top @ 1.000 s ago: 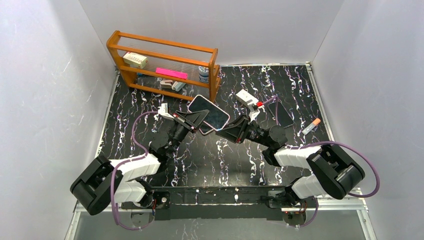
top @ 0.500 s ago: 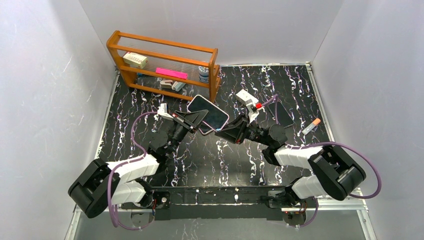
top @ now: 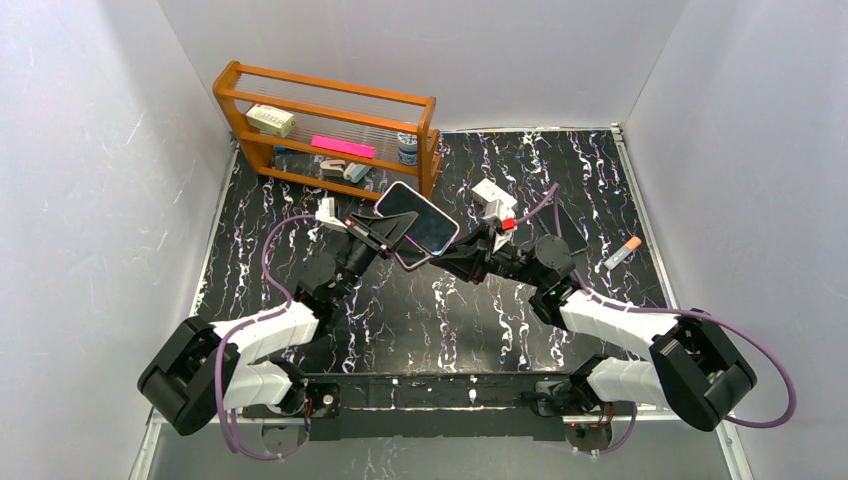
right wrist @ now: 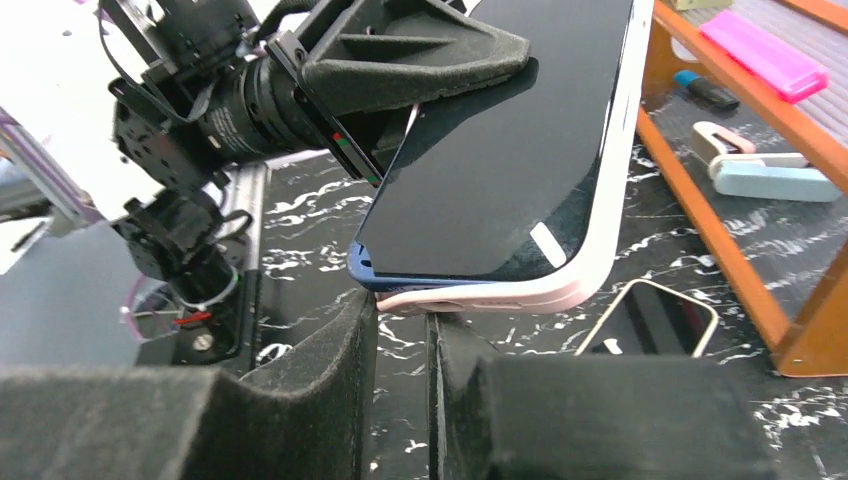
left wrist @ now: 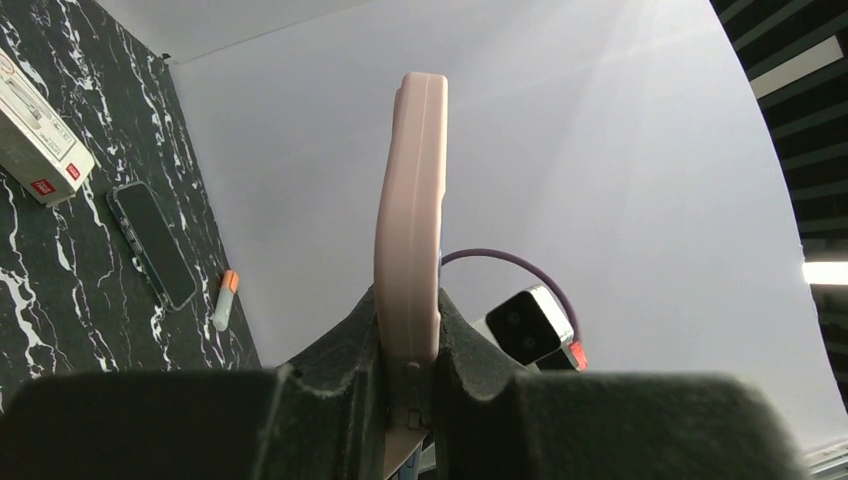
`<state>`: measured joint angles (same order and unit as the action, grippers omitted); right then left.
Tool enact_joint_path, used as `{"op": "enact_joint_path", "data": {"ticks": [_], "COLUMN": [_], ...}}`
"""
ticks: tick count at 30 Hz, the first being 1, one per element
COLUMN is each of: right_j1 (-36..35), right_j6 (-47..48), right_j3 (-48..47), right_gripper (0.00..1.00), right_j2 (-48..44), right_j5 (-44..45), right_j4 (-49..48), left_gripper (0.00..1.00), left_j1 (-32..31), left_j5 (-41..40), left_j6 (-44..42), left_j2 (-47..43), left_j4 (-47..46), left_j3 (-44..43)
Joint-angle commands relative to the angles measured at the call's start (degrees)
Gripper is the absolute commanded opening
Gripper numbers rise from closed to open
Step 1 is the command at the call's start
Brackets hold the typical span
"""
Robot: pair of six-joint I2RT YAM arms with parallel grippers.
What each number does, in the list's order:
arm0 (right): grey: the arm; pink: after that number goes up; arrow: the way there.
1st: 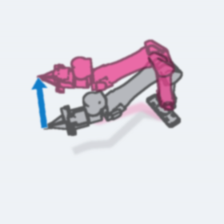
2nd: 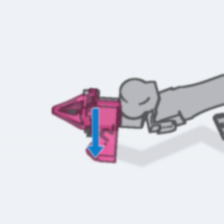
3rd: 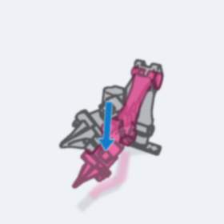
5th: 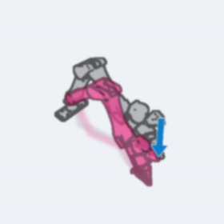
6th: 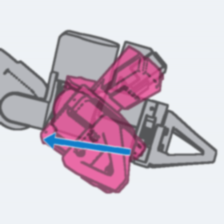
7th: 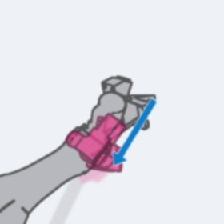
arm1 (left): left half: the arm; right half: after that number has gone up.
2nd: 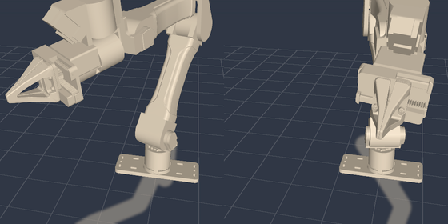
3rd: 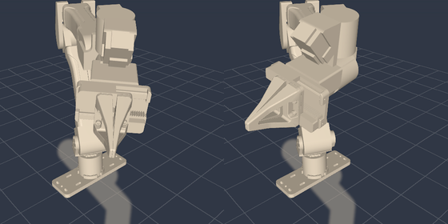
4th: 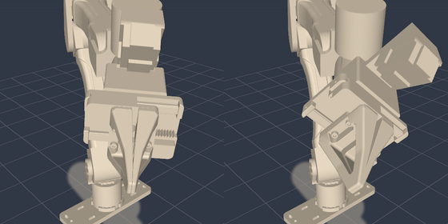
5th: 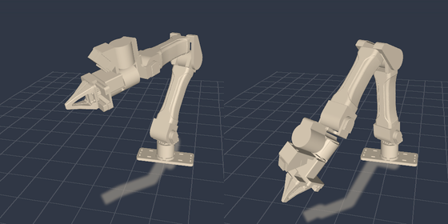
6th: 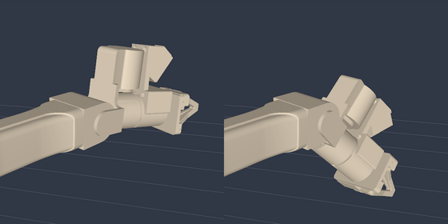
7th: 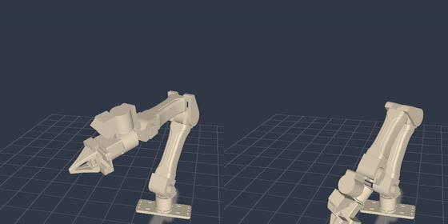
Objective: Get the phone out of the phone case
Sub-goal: Remove the phone case from the phone.
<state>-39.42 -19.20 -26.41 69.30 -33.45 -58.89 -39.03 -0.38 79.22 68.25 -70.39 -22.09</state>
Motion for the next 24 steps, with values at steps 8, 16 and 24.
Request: {"op": "enact_joint_path", "data": {"ticks": [8,16,24], "right_j1": [0.37,0.48,0.66], "right_j6": [13.88,12.09,16.62], "right_j3": [-3.0,2.89,3.05], "right_gripper": [0.04,0.38,0.66], "right_j2": [-0.31,-7.95,-17.95], "right_j5": [11.47,11.08,7.83], "right_j4": [8.0,10.97,27.27], "left_gripper": [0.0,0.0,0.0], "left_j1": [-1.54,6.38,13.59], "left_j5": [15.17,25.19,44.62], "left_j6": [-1.61,-9.23,-16.58], "left_j2": [0.23,-0.76,-0.57], "left_j4": [-0.5,4.99,14.42], "left_j3": [-4.36,-5.73,-12.8]}}
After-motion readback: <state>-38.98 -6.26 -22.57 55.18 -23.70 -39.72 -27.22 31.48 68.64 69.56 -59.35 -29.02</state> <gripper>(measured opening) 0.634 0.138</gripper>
